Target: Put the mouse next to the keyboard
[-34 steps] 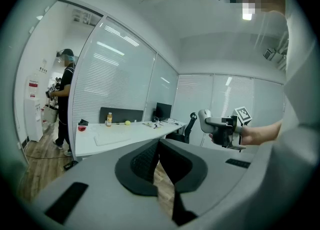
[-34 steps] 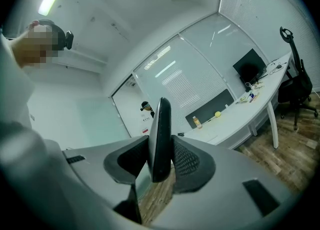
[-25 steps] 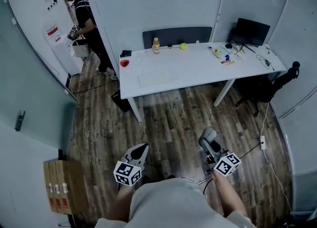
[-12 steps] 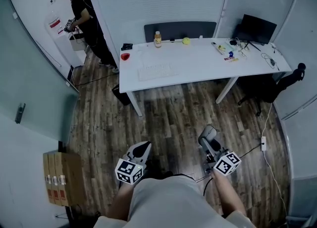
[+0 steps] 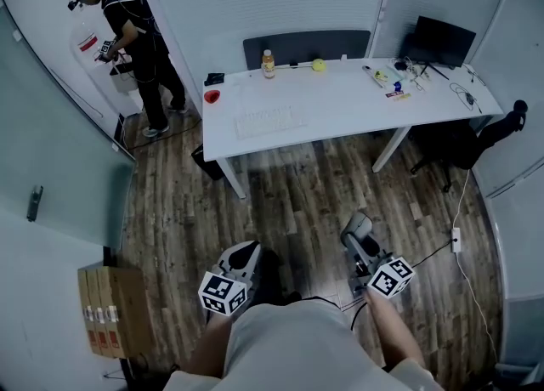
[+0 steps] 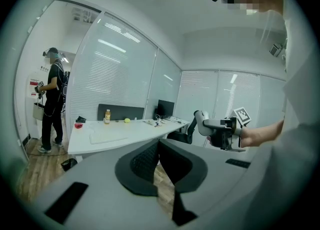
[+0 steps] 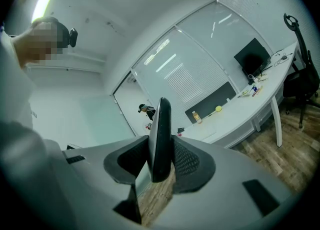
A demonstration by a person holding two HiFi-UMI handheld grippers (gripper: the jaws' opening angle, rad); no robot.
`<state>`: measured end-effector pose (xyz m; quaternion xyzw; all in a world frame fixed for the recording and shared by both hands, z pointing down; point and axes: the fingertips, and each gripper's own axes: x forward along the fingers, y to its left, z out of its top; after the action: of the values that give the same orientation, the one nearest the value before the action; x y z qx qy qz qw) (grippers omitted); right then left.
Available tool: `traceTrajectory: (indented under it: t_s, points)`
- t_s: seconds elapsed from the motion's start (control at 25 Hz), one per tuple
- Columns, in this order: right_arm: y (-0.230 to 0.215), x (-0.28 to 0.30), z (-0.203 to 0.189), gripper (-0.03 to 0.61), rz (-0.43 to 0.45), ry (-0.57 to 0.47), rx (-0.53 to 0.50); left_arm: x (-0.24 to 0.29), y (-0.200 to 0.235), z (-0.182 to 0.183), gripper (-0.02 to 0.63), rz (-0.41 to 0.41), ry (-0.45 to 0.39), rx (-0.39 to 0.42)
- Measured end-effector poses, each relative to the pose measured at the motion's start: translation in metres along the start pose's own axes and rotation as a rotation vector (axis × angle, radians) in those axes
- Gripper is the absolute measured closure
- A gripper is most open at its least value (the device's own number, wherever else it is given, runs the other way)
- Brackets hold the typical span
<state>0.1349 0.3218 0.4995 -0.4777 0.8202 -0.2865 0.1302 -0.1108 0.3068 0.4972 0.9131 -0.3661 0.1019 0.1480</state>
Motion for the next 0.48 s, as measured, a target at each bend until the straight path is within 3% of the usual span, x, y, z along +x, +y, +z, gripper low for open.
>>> traceTrajectory:
  t_s: [0.48]
  points:
    - [-0.02, 0.057, 0.013, 0.428, -0.06, 0.007, -0.019, 0.047, 0.06, 0.015, 0.595, -0.052, 0.002, -0.019]
